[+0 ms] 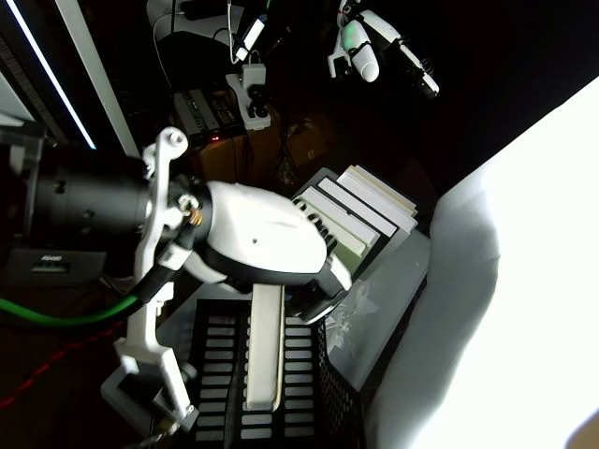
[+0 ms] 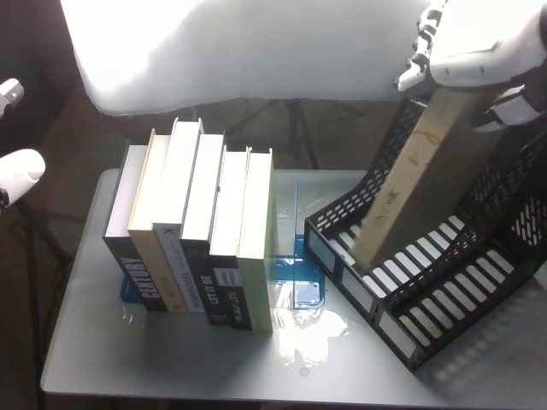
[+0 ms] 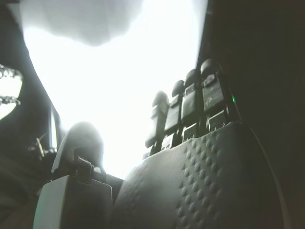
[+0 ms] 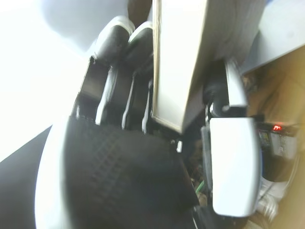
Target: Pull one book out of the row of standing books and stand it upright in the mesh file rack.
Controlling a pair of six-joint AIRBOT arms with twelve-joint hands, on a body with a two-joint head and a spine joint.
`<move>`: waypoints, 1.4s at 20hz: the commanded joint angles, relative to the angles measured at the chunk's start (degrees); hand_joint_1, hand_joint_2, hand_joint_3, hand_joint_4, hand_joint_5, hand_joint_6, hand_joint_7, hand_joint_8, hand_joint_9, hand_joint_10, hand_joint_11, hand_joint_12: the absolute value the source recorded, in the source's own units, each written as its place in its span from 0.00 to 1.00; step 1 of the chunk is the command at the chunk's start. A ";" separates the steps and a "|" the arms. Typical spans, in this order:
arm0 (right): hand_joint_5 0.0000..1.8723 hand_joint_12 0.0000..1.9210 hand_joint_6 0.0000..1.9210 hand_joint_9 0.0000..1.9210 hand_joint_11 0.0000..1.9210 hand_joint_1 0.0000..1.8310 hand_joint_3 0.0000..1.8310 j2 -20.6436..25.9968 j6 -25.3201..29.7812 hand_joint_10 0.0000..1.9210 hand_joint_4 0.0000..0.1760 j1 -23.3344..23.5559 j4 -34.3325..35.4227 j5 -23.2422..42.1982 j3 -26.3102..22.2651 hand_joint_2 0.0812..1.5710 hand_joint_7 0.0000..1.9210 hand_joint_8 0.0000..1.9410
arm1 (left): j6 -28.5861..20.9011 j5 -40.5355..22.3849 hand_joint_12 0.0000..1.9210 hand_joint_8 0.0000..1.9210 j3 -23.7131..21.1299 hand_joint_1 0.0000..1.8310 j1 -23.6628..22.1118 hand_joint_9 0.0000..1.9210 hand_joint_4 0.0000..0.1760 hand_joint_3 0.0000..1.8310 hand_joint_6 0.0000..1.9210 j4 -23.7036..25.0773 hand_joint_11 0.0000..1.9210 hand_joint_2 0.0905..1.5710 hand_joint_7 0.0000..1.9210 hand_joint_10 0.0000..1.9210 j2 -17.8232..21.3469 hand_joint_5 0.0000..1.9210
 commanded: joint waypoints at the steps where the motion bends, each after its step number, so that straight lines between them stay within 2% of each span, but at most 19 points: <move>1: 0.33 0.98 0.74 0.34 0.27 0.62 0.00 0.39 -0.27 0.75 0.00 0.87 -0.09 -4.25 0.06 0.81 0.39 0.78 | -0.28 -7.13 0.00 0.00 0.55 0.16 -0.11 0.00 0.22 0.00 0.00 -0.61 0.00 0.86 0.00 0.00 0.10 0.07; 5: 0.34 1.00 0.75 0.31 0.25 0.60 0.00 -0.02 -0.27 0.76 0.02 0.87 -9.63 -4.20 1.52 0.82 0.36 0.79 | -0.28 -7.19 0.00 0.00 0.52 0.17 -0.07 0.00 0.22 0.00 0.00 -0.68 0.00 0.86 0.01 0.00 0.10 0.07; 6: 0.36 1.00 0.72 0.31 0.16 0.61 0.00 -0.39 -0.27 0.77 0.00 0.87 -9.77 -4.23 2.10 0.81 0.37 0.79 | -0.28 -7.22 0.00 0.00 0.51 0.16 -0.07 0.00 0.25 0.00 0.00 -0.71 0.00 0.86 0.00 0.00 0.10 0.06; 7: 0.36 1.00 0.69 0.38 0.31 0.63 0.00 -1.06 -0.27 0.80 0.00 0.86 -10.06 -4.29 2.94 0.80 0.40 0.78 | -0.28 -7.26 0.00 0.00 0.50 0.13 -0.02 0.00 0.43 0.00 0.00 -0.75 0.00 0.85 0.00 0.00 0.10 0.05; 8: 0.38 1.00 0.65 0.42 0.43 0.65 0.00 -1.78 -0.27 0.89 0.00 0.78 -10.88 -4.31 3.70 0.79 0.40 0.81 | -0.28 -7.36 0.00 0.00 0.49 0.13 0.07 0.00 0.37 0.00 0.00 -0.81 0.00 0.85 0.00 0.00 0.10 0.06; 10: 0.41 1.00 0.58 0.45 0.45 0.66 0.00 -2.98 -0.27 0.86 0.00 0.51 -11.60 -4.43 5.06 0.77 0.43 0.79 | -0.28 -7.53 0.00 0.00 0.48 0.15 0.18 0.00 0.32 0.00 0.00 -0.88 0.00 0.85 0.00 0.00 0.10 0.06; 12: 0.49 0.99 0.46 0.48 0.40 0.69 0.00 -3.86 -0.27 0.76 0.00 0.00 -11.62 -4.56 6.16 0.72 0.51 0.66 | -0.28 -7.57 0.00 0.00 0.49 0.12 0.18 0.00 0.40 0.00 0.00 -0.88 0.00 0.85 0.00 0.00 0.10 0.05; 13: 0.54 0.94 0.40 0.56 0.47 0.70 0.00 -4.31 -0.27 0.70 0.00 -0.28 -11.78 -4.56 6.67 0.69 0.57 0.56 | -0.28 -7.61 0.00 0.00 0.49 0.14 0.19 0.00 0.28 0.00 0.01 -0.91 0.00 0.85 0.01 0.00 0.10 0.07; 14: 0.42 0.92 0.59 0.45 0.38 0.74 0.00 -4.86 -0.27 0.74 0.00 -0.61 -12.09 -4.58 7.33 0.72 0.50 0.57 | -0.28 -7.69 0.00 0.00 0.49 0.15 0.23 0.00 0.26 0.00 0.01 -0.99 0.00 0.85 0.00 0.00 0.10 0.07; 15: 0.32 0.98 0.79 0.34 0.27 0.58 0.02 -5.24 -0.27 0.81 0.00 -0.87 -12.12 -4.59 7.83 0.82 0.39 0.64 | -0.28 -7.78 0.00 0.00 0.49 0.14 0.26 0.00 0.26 0.00 0.00 -1.00 0.00 0.85 0.00 0.00 0.10 0.06; 16: 0.33 0.87 0.80 0.42 0.33 0.46 0.01 -5.54 -0.27 0.65 0.60 -1.13 -12.14 -4.59 8.19 0.83 0.45 0.51 | -0.28 -7.82 0.00 0.00 0.49 0.14 0.27 0.00 0.34 0.00 0.00 -1.00 0.00 0.85 0.00 0.00 0.10 0.06; 17: 0.37 0.88 0.76 0.44 0.34 0.49 0.00 -5.78 -0.27 0.65 0.46 -1.33 -12.20 -4.59 8.46 0.81 0.48 0.50 | -0.28 -7.82 0.00 0.00 0.51 0.14 0.27 0.00 0.31 0.00 0.00 -1.00 0.00 0.85 0.00 0.00 0.10 0.06; 18: 0.36 0.91 0.74 0.43 0.33 0.61 0.00 -6.16 -0.27 0.69 0.00 -1.69 -12.22 -4.59 8.87 0.78 0.46 0.63 | -0.28 -7.86 0.00 0.00 0.51 0.14 0.29 0.00 0.28 0.00 0.00 -1.02 0.00 0.85 0.00 0.00 0.10 0.06; 19: 0.33 0.98 0.75 0.39 0.31 0.62 0.00 -6.61 -11.00 0.80 0.00 -2.12 -12.25 -4.55 9.33 0.81 0.41 0.76 | -0.28 -7.90 0.00 0.00 0.51 0.14 0.34 0.00 0.26 0.00 0.00 -1.08 0.00 0.86 0.00 0.00 0.08 0.06; 20: 0.28 1.00 0.80 0.32 0.28 0.60 0.01 -6.97 -11.00 0.87 0.00 -2.44 -12.43 -4.54 9.64 0.84 0.36 0.85 | -0.28 -7.93 0.00 0.00 0.52 0.13 0.38 0.00 0.27 0.00 0.00 -1.14 0.00 0.85 0.00 0.00 0.06 0.06; 21: 0.29 1.00 0.83 0.29 0.20 0.52 0.00 -7.36 21.90 0.75 0.00 -2.74 -12.54 -4.54 9.96 0.86 0.35 0.66 | -0.28 -7.97 0.00 0.00 0.53 0.13 0.42 0.00 0.26 0.00 0.00 -1.16 0.00 0.85 0.00 0.00 0.04 0.06; 22: 0.46 1.00 0.61 0.49 0.44 0.60 0.00 -7.70 21.90 0.79 0.00 -3.02 -12.55 -4.55 10.31 0.75 0.52 0.68 | -0.28 -8.02 0.00 0.00 0.54 0.13 0.45 0.00 0.27 0.00 0.00 -1.20 0.00 0.85 0.00 0.00 0.01 0.06; 23: 0.53 0.99 0.50 0.55 0.51 0.63 0.00 -8.05 21.90 0.80 0.00 -3.27 -12.66 -4.57 10.73 0.69 0.58 0.68 | -0.28 -8.05 0.00 0.00 0.55 0.16 0.47 0.00 0.23 0.00 0.00 -1.22 0.00 0.86 0.00 0.00 -0.02 0.06; 28: 0.54 0.99 0.50 0.55 0.52 0.63 0.00 -8.35 21.90 0.80 0.00 -3.40 -15.01 -4.56 11.36 0.69 0.58 0.68 | -0.28 -8.14 0.00 0.00 0.59 0.17 0.51 0.00 0.21 0.00 0.00 -1.30 0.00 0.85 0.01 0.00 -0.07 0.07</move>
